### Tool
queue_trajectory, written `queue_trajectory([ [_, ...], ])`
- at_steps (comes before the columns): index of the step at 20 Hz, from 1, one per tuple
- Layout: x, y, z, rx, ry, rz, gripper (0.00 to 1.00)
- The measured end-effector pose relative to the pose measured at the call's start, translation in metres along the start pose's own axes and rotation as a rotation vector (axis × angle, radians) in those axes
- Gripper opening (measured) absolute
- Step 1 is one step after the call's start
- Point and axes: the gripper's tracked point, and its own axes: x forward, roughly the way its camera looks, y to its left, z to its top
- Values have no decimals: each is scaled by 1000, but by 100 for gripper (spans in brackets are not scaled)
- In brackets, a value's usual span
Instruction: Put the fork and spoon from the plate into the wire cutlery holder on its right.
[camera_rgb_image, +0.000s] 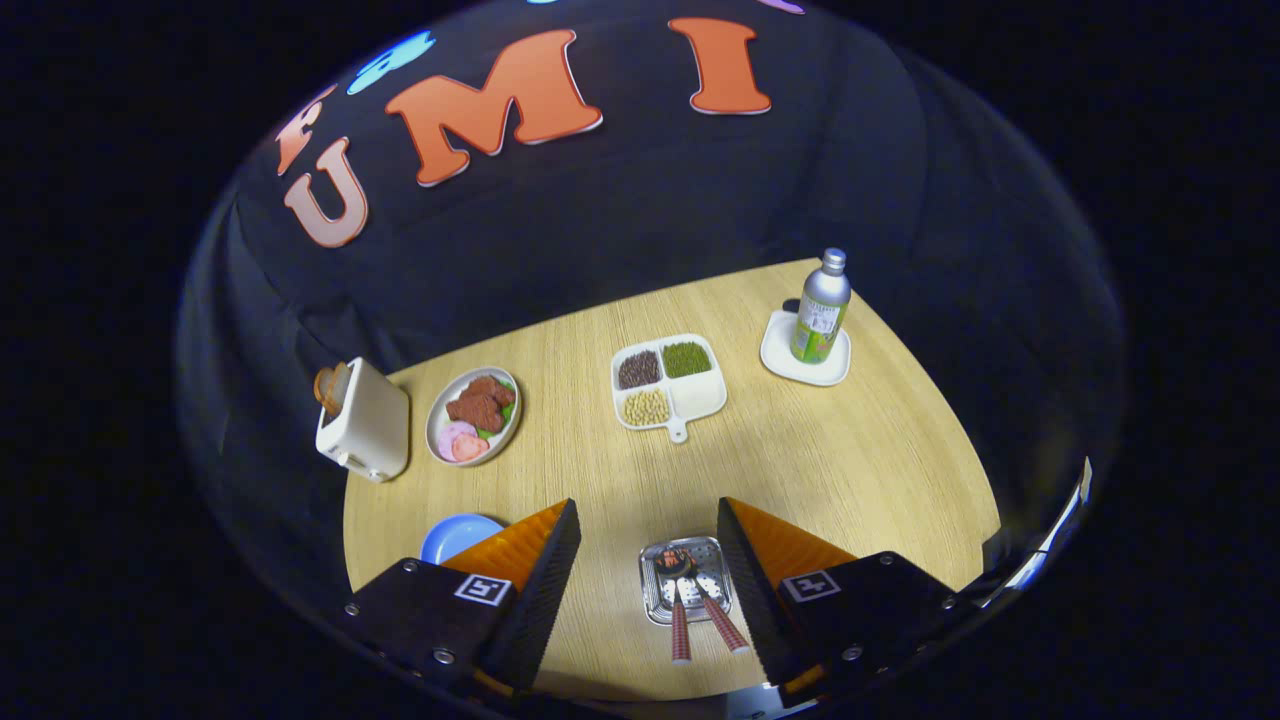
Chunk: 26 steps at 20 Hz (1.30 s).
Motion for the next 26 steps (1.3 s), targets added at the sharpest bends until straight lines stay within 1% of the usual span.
queue_trajectory([
  [1,-2,1,7,3,-46,1,88],
  [4,-14,11,28,-6,-185,26,91],
  [6,-24,25,38,-46,-271,66,94],
  [8,-39,36,50,-90,-366,78,98],
  [12,-75,55,83,-184,-591,77,98],
  [15,-102,58,106,-231,-751,37,98],
  [19,-119,63,117,-240,-834,28,98],
  [26,-123,67,115,-253,-850,23,98],
])
